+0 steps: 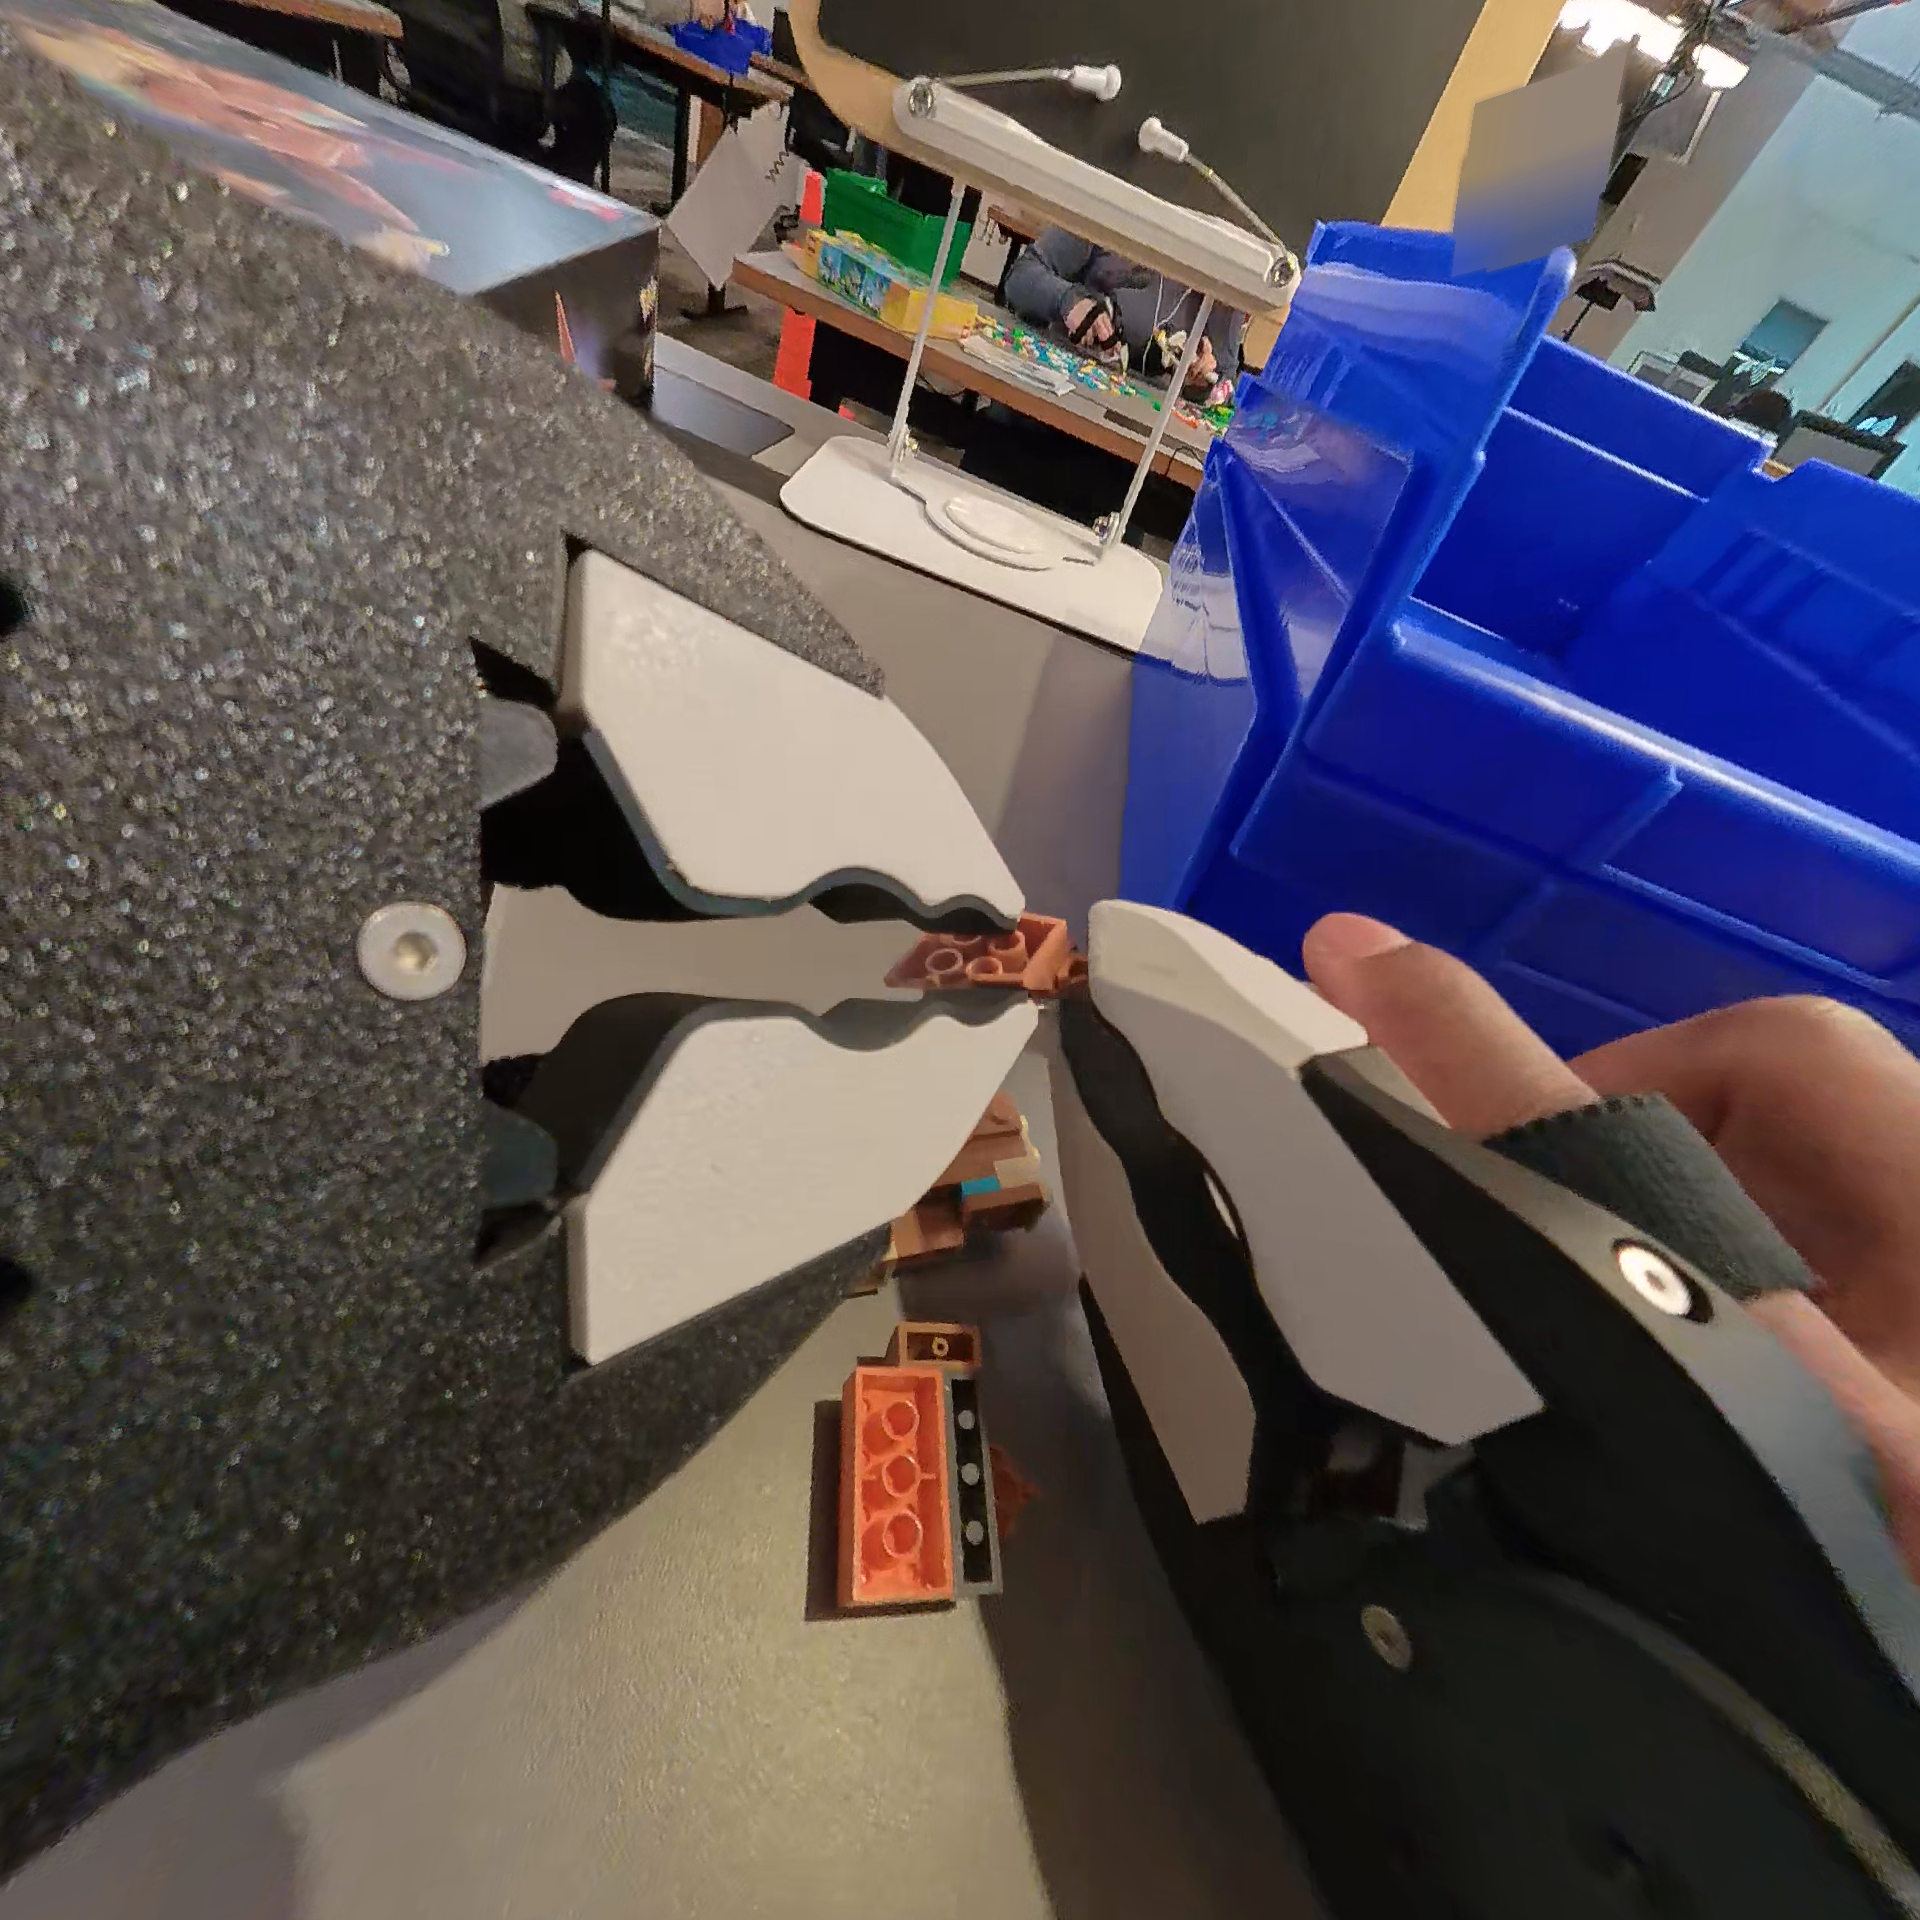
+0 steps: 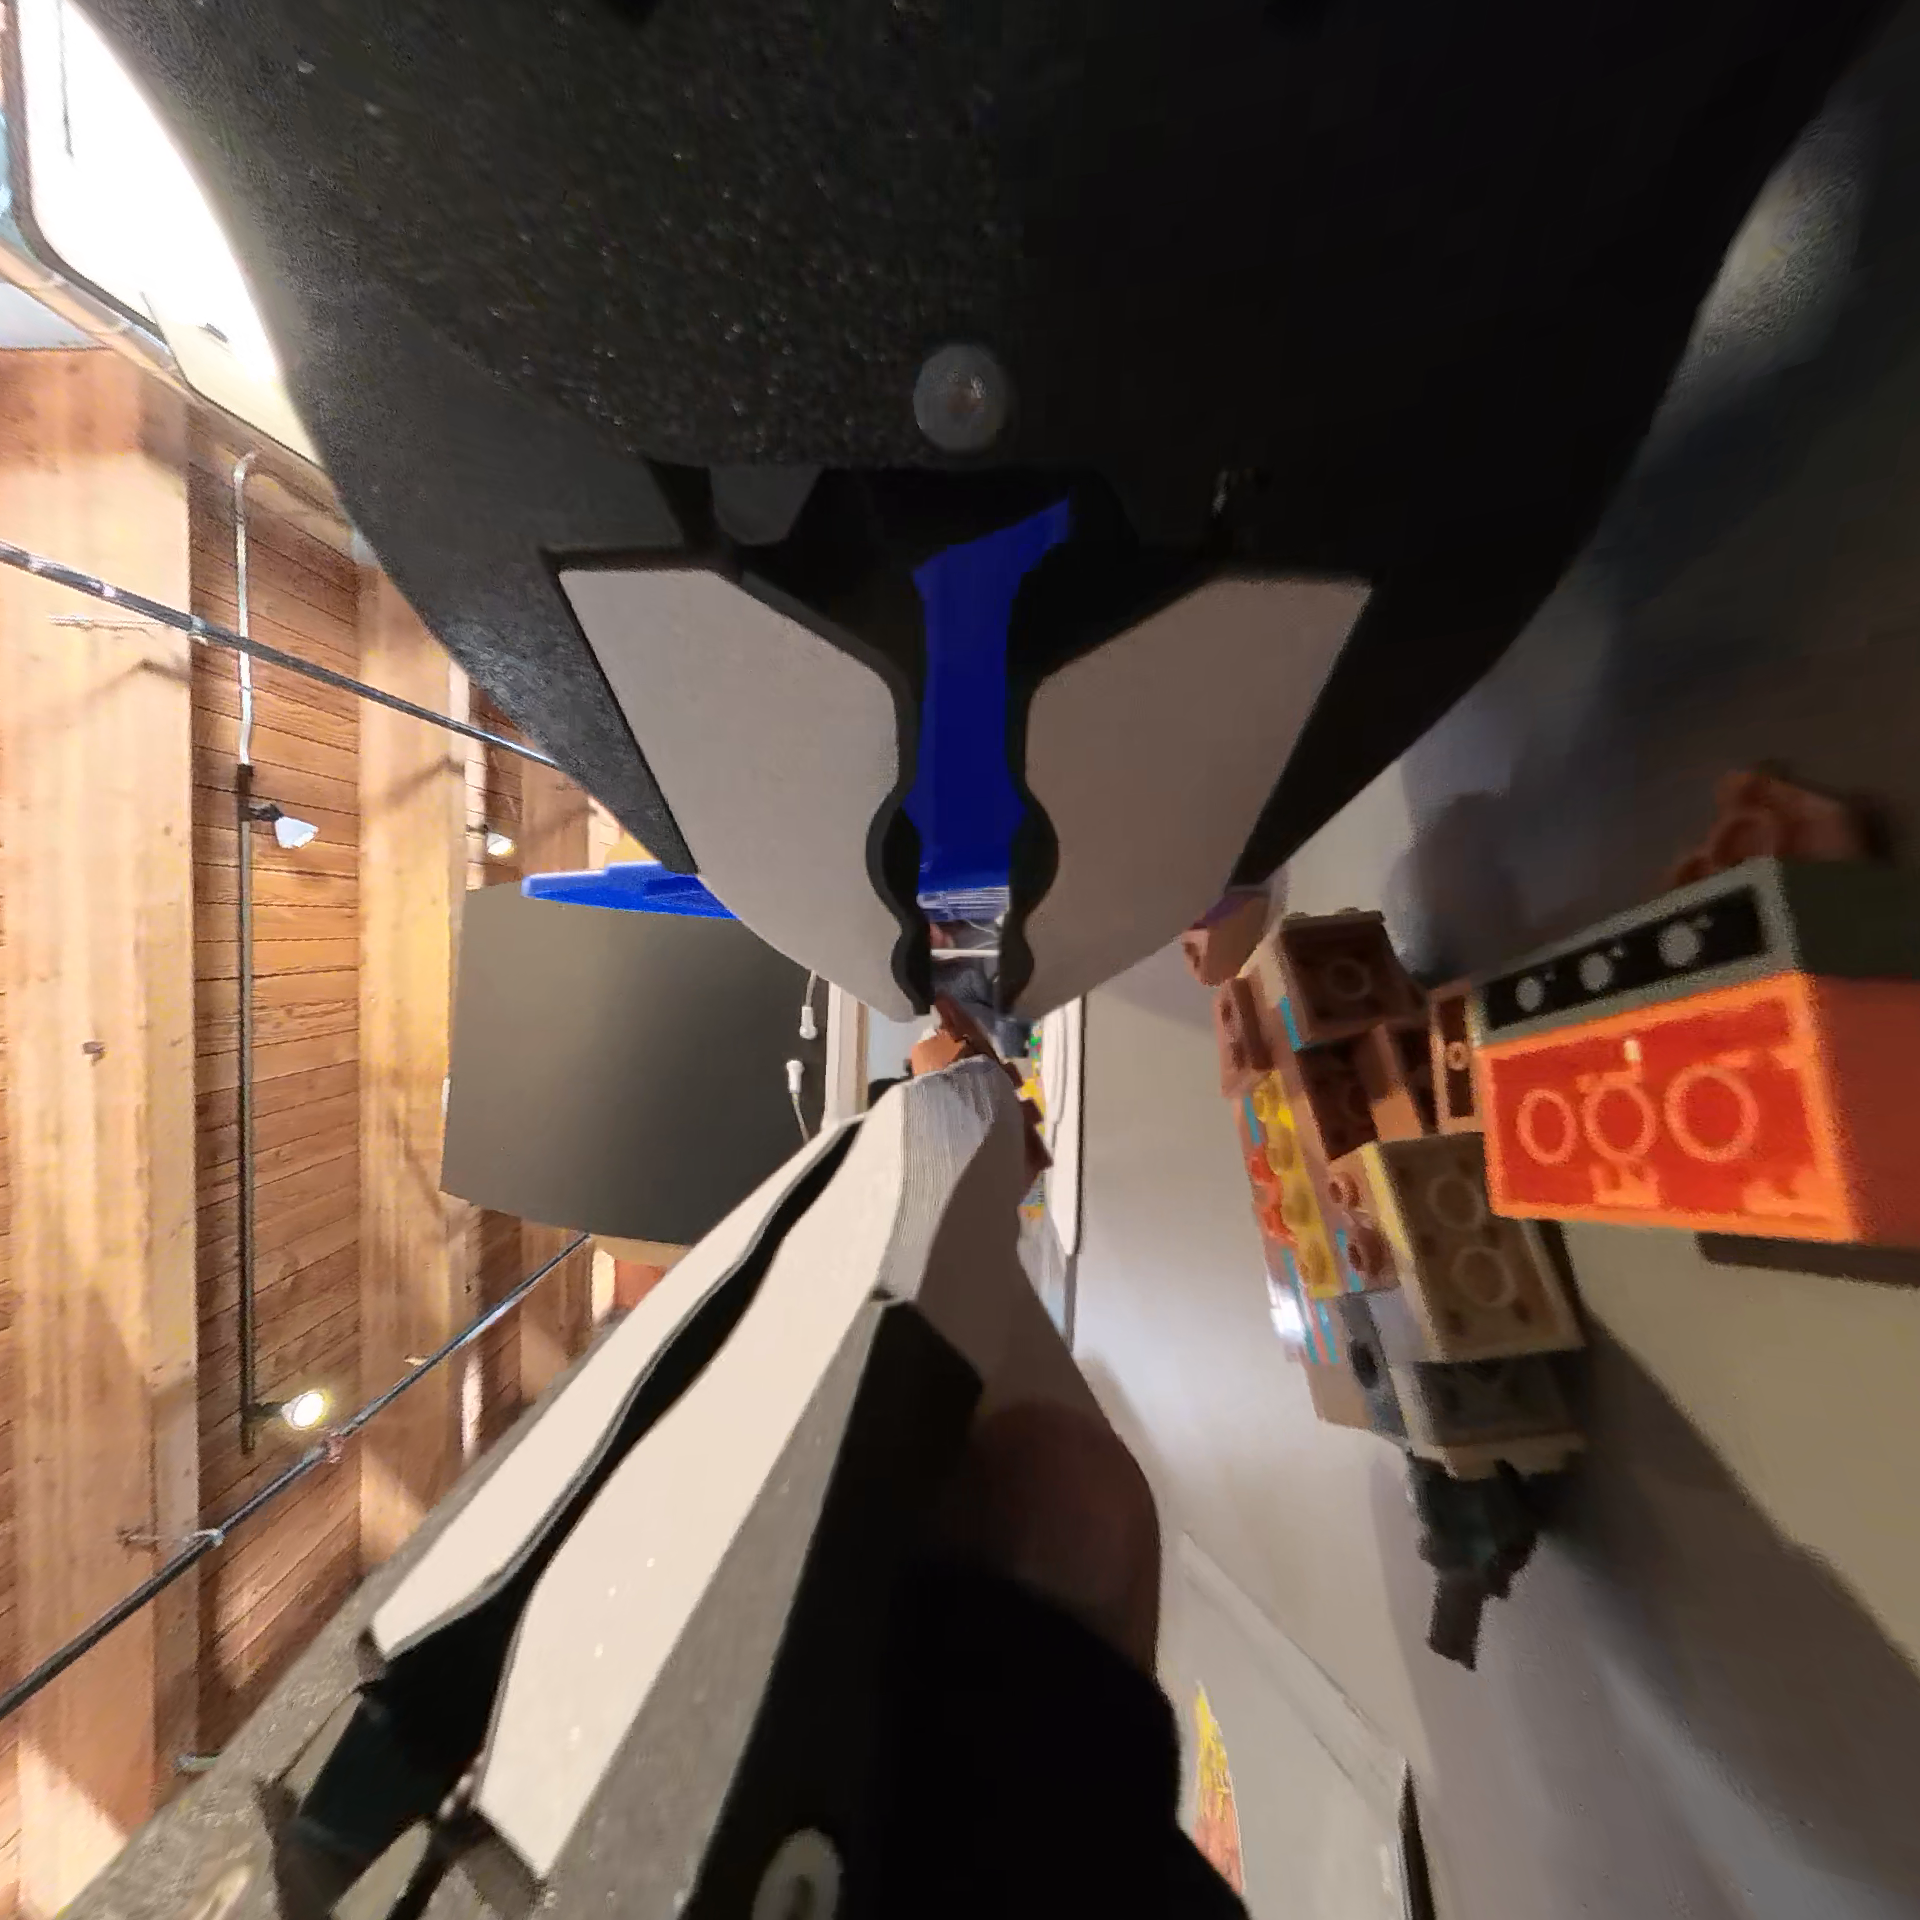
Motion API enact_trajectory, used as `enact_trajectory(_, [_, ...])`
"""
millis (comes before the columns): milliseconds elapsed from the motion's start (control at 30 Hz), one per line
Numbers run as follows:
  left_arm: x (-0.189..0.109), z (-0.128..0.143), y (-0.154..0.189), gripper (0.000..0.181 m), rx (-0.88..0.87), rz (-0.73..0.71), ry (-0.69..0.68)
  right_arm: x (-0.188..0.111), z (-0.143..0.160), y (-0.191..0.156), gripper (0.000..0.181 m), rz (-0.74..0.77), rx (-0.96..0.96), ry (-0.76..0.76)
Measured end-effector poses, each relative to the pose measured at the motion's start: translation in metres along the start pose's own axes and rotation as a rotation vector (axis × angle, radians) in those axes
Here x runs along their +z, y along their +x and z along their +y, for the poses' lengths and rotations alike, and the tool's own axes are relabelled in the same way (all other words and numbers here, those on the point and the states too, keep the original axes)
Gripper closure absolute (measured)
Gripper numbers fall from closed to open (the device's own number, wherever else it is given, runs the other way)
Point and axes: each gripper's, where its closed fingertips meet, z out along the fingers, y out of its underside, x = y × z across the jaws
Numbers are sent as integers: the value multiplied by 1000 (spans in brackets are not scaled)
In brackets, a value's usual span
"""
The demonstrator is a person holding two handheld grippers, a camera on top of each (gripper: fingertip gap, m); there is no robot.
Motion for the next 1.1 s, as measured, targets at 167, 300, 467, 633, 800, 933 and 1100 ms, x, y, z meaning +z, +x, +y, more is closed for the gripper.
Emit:
enact_trajectory(167, [1,3,-1,172,-60,6,-5,4,0,0,174,25,-52,-38])
enact_trajectory(300, [2,3,-3,172,-184,45,27,6,2,0,176,16,-9,-45])
enact_trajectory(467, [6,7,-1,172,-302,102,44,7,4,-5,176,-16,20,-51])
enact_trajectory(633, [9,7,0,171,-338,119,57,7,6,-9,176,-37,34,-55])
enact_trajectory(800, [10,7,0,171,-385,141,80,8,7,-10,176,-47,53,-54])
enact_trajectory(933, [12,9,0,171,-411,158,90,8,8,-13,177,-59,56,-56])
enact_trajectory(1100, [14,10,2,171,-440,175,96,9,9,-16,178,-78,69,-58])
